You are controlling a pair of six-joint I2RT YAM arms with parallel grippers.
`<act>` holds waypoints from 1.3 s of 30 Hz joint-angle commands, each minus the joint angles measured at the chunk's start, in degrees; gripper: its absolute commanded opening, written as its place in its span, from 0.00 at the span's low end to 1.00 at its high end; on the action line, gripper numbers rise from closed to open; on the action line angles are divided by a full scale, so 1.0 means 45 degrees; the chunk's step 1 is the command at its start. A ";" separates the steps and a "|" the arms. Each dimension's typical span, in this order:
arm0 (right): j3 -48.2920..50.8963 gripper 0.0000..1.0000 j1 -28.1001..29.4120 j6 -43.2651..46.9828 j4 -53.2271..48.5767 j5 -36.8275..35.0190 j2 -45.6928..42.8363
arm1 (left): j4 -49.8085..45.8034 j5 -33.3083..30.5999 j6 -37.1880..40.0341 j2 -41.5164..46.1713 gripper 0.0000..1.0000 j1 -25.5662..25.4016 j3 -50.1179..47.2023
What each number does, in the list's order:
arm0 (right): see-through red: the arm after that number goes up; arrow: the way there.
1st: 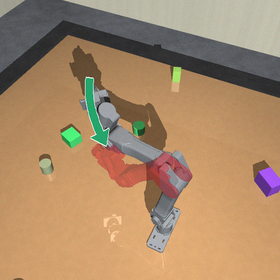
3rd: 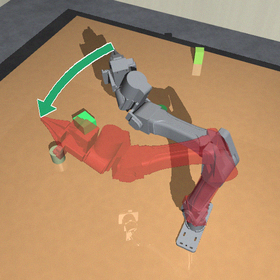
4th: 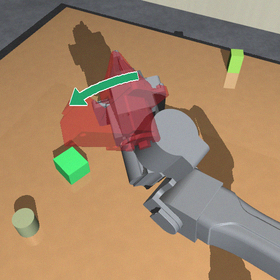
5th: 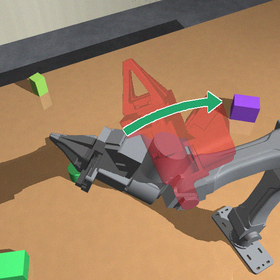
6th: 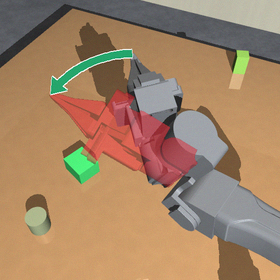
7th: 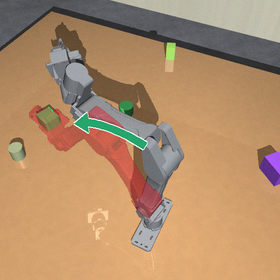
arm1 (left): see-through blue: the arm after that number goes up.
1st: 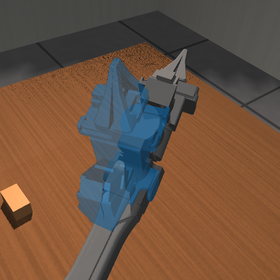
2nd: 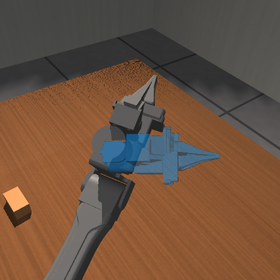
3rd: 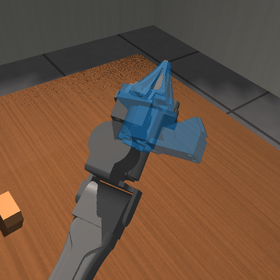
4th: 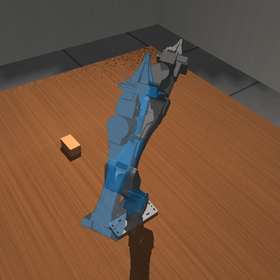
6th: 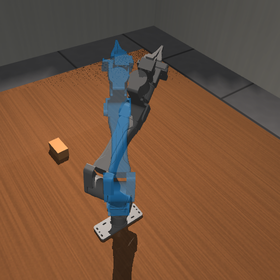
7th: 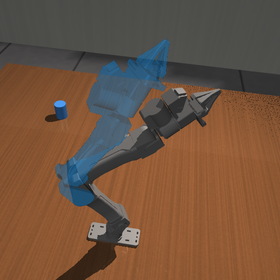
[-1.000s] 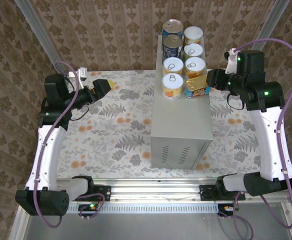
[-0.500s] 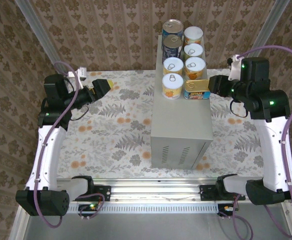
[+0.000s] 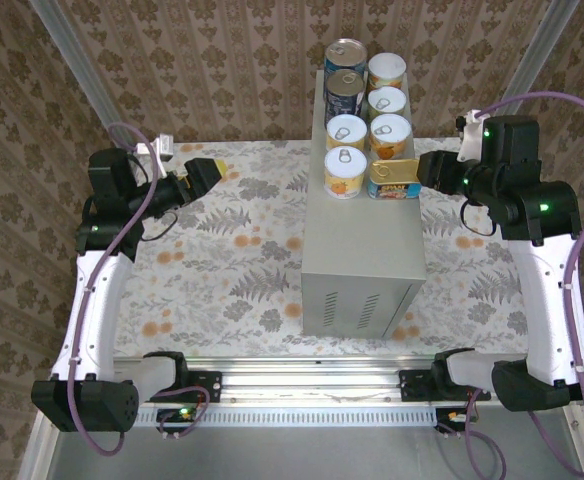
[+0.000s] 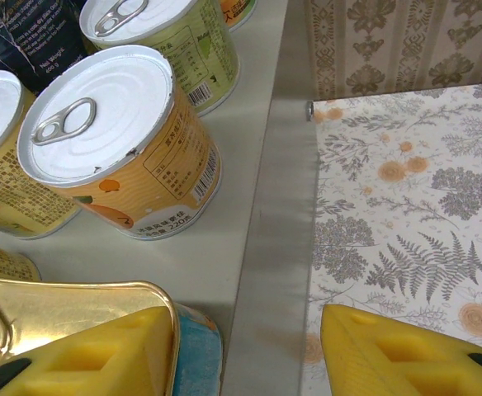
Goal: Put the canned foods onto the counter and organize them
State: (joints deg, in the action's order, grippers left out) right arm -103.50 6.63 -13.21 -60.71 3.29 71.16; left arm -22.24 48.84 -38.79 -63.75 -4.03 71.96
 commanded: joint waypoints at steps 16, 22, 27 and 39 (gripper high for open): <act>0.0033 0.58 -0.0048 0.0398 -0.0219 -0.0183 -0.0422 | 0.0344 0.0229 -0.0111 -0.0033 1.00 0.0029 0.0180; -0.0001 0.64 -0.0041 0.0348 0.0509 0.0429 -0.0441 | 0.0294 0.0220 -0.0065 -0.0053 1.00 0.0027 0.0219; 0.0940 0.80 -0.0048 0.0968 0.2568 0.1692 -0.1469 | 0.0219 0.0237 -0.0034 -0.0160 1.00 0.0015 0.0351; 0.5242 1.00 -0.0048 0.1899 0.5249 0.3584 -0.4034 | 0.0172 0.0068 -0.0019 -0.0357 1.00 -0.0236 0.0491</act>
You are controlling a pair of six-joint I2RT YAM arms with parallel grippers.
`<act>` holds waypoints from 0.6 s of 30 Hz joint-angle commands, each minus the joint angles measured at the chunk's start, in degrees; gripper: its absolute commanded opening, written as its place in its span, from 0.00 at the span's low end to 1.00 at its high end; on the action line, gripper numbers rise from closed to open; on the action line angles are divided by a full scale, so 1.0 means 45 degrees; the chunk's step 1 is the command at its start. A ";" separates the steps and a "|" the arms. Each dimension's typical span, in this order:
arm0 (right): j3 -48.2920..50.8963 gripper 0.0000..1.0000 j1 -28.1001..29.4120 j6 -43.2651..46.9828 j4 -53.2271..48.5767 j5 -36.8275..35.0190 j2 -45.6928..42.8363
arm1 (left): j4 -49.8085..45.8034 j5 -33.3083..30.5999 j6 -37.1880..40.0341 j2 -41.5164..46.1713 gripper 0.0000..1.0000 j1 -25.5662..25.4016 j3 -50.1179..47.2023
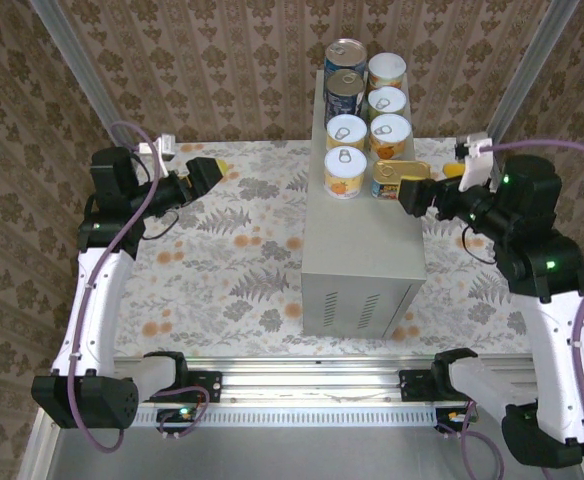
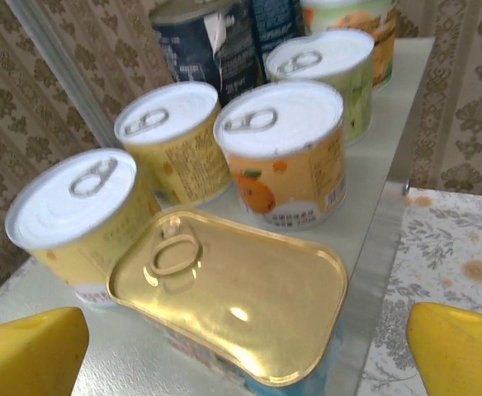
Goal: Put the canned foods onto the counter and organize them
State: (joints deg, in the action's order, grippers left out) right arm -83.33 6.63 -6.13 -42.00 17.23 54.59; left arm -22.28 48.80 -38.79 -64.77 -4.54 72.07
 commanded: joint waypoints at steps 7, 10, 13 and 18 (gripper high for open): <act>0.2695 1.00 0.0170 0.0302 0.2120 0.0516 -0.1314 | 0.0054 0.0026 0.0031 -0.0256 1.00 -0.0270 0.0605; 0.3194 1.00 0.0479 0.0429 0.2417 0.0409 -0.1498 | 0.0055 -0.0030 0.0013 -0.0273 1.00 -0.0338 0.0615; 0.3567 1.00 0.0896 0.0609 0.2429 -0.0112 -0.1593 | 0.0021 -0.0096 0.0025 -0.0275 1.00 -0.0369 0.0605; 0.3942 1.00 0.1354 0.0690 0.2795 -0.0833 -0.1556 | -0.0074 -0.0136 0.0062 -0.0338 1.00 -0.0423 0.0664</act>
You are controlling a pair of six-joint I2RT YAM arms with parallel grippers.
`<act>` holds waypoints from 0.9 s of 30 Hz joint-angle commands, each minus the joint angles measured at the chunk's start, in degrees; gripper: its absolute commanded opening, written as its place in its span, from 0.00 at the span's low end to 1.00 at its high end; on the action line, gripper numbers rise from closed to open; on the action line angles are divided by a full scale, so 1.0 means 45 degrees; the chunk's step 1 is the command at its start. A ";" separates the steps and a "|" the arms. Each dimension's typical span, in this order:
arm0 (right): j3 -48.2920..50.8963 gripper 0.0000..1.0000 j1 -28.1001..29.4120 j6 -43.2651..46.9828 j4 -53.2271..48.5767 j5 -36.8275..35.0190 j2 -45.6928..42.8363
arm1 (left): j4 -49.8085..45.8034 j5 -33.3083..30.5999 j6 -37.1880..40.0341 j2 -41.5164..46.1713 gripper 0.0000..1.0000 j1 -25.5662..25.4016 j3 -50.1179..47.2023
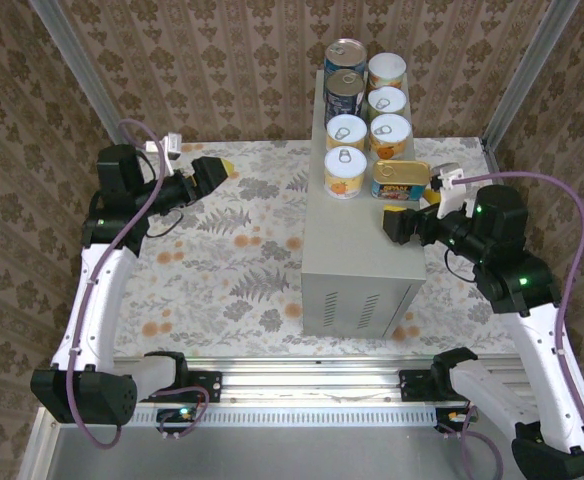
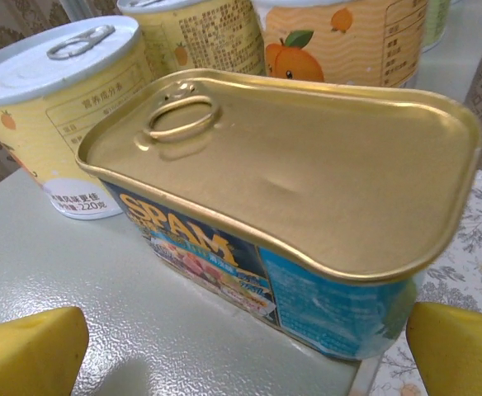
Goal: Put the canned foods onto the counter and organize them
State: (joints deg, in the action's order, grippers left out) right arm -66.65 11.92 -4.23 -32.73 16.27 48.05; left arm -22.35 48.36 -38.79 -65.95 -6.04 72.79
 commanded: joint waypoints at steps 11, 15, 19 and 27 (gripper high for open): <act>0.0587 1.00 0.0328 0.0155 0.1170 -0.1466 0.0225 | -0.0166 -0.0102 0.0173 -0.0168 1.00 -0.0141 0.0581; 0.0593 1.00 0.0331 0.0219 0.1276 -0.1565 0.0382 | -0.0161 -0.0121 0.0182 -0.0170 1.00 -0.0141 0.0576; 0.0544 1.00 0.0328 0.0251 0.1365 -0.1601 0.0527 | -0.0170 -0.0121 0.0193 -0.0197 1.00 -0.0138 0.0581; 0.0512 1.00 0.0329 0.0370 0.1501 -0.1741 0.0766 | -0.0196 -0.0157 0.0226 -0.0241 1.00 -0.0141 0.0620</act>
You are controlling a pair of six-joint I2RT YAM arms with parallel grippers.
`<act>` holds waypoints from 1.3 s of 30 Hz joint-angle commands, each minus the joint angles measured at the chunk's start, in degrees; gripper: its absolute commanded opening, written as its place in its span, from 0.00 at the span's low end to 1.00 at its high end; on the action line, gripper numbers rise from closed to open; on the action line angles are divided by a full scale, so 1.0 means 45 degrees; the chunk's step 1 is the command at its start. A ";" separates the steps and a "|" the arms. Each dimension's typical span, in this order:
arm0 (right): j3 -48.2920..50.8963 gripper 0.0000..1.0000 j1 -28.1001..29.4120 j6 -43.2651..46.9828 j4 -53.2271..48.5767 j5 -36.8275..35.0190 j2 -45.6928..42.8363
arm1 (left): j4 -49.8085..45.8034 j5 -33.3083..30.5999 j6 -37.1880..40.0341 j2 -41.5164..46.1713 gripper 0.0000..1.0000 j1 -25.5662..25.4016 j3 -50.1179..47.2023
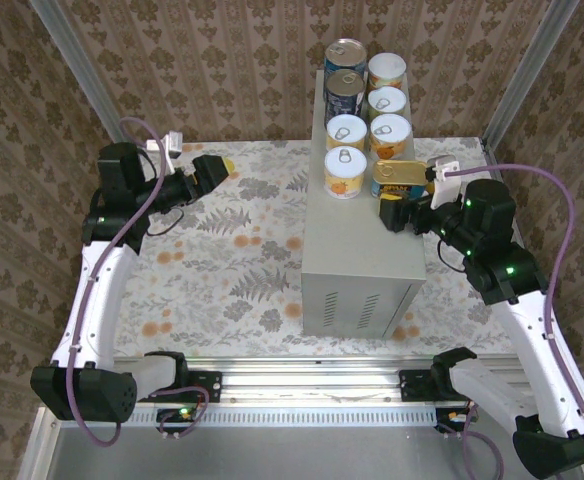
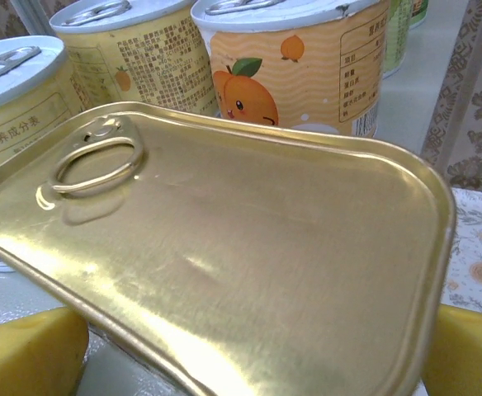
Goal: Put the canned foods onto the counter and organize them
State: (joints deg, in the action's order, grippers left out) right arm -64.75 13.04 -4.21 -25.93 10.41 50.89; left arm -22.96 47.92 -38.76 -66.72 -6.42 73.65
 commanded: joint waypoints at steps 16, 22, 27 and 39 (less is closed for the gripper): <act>-0.0030 1.00 0.0073 0.0494 0.0116 -0.0528 0.0434 | -0.0015 -0.0083 0.0203 -0.0169 1.00 -0.0059 0.0450; -0.0138 1.00 0.0062 0.0561 -0.0474 -0.0653 0.0090 | -0.0014 -0.0053 0.0201 -0.0213 1.00 -0.0055 0.0465; -0.0030 1.00 0.0006 0.0642 -0.1013 -0.1017 -0.0351 | 0.0043 -0.0063 0.0190 -0.0203 1.00 -0.0078 0.0432; 0.0072 1.00 -0.0259 0.0544 -0.2401 -0.2024 -0.1113 | 0.0058 -0.0139 0.0138 -0.0364 1.00 -0.0311 0.0661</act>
State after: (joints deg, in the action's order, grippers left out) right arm -64.75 12.32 -2.96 -31.18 4.43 46.19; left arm -23.20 47.53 -38.76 -67.92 -7.44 74.67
